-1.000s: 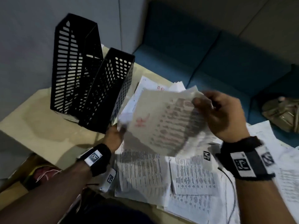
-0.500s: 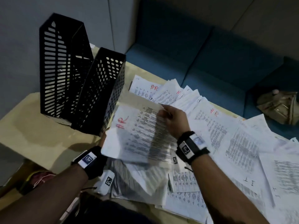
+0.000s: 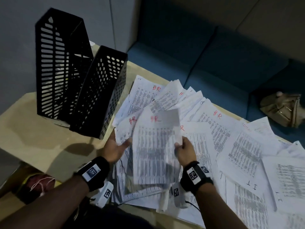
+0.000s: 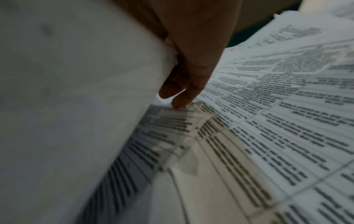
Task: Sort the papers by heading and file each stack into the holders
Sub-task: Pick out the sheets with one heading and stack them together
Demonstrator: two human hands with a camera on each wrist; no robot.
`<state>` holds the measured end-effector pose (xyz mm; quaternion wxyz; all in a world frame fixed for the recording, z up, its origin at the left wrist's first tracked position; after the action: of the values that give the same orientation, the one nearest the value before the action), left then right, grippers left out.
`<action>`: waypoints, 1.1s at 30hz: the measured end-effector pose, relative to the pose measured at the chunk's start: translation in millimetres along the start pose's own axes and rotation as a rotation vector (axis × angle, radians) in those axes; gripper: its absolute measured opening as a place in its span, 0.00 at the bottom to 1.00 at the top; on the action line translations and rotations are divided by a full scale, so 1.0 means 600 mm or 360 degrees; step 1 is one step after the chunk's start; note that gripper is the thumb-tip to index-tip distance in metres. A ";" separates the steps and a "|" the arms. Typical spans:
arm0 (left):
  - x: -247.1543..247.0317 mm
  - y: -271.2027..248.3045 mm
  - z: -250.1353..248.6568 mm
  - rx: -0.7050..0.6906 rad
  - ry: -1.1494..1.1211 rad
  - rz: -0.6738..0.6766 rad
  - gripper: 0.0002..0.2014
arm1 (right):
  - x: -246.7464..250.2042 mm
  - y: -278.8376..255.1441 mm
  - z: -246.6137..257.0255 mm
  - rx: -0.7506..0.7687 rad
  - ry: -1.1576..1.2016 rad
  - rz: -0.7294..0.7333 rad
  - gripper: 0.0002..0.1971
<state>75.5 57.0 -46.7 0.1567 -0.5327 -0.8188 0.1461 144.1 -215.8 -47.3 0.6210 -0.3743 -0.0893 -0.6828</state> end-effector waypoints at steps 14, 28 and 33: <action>-0.010 0.001 -0.030 -0.0076 0.0063 -0.0153 0.06 | -0.035 -0.006 0.052 0.0349 -0.0023 0.0027 0.08; -0.017 -0.009 -0.007 0.0098 0.0375 -0.0226 0.14 | -0.046 -0.015 0.004 0.0491 -0.0448 -0.0055 0.14; 0.013 -0.020 0.007 0.0106 0.0094 -0.0165 0.11 | 0.084 0.030 -0.077 -0.0209 -0.0454 -0.0713 0.23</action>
<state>61.0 59.1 -45.1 0.2058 -0.4882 -0.8349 0.1492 144.9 -286.2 -55.1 0.4100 -0.4771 -0.2118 -0.7479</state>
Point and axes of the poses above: each hand's wrist, its own y-axis towards the middle knuckle, its own x-axis out of the back of the hand, z = x × y, the point moved 3 cm from there along y, towards the middle knuckle, and after that the axes turned 9 degrees about -z, right-handed, at the moved point
